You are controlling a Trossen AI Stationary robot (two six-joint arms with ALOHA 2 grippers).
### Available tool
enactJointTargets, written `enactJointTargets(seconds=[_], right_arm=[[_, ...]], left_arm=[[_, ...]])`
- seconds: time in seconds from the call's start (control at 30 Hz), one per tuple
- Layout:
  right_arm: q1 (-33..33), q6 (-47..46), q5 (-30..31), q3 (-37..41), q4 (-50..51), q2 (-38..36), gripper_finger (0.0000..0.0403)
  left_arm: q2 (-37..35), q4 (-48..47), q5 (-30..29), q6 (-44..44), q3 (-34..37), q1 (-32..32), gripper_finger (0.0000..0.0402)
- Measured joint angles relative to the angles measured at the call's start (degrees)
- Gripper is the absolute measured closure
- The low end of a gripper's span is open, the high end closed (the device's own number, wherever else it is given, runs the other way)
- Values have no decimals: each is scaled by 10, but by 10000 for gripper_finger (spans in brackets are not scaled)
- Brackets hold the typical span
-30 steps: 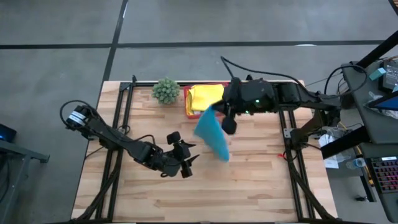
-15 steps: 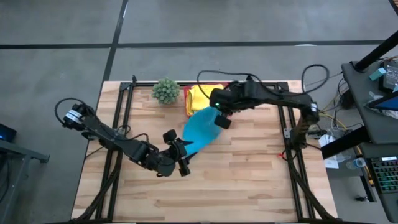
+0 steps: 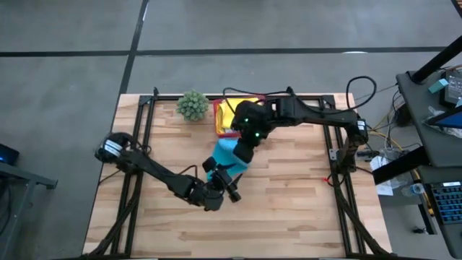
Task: Fold microfiber towels
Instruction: Fold the blue microfiber towel
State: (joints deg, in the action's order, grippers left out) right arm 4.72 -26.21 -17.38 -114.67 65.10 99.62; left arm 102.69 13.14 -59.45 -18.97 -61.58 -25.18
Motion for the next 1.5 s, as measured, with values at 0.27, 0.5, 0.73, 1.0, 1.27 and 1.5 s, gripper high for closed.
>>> enactJointTargets(seconds=[0.27,0.5,0.73,1.0,1.27,1.5], right_arm=[[1,-78,-21,-13,-97,-24,394],[-5,-84,-21,-79,-105,-29,394],[-4,-55,11,-145,-92,-41,394],[-32,-36,89,-193,-36,-46,394],[-59,-43,259,-192,-69,-34,394],[-58,-37,344,-192,-159,-11,394]], left_arm=[[8,15,-119,-1,-4,17,210],[7,8,-98,13,-3,41,239],[2,9,-73,64,-4,21,390],[-58,16,-82,149,-5,-26,401],[-99,34,-45,159,-6,-40,361],[-99,34,-35,134,-6,-23,246]])
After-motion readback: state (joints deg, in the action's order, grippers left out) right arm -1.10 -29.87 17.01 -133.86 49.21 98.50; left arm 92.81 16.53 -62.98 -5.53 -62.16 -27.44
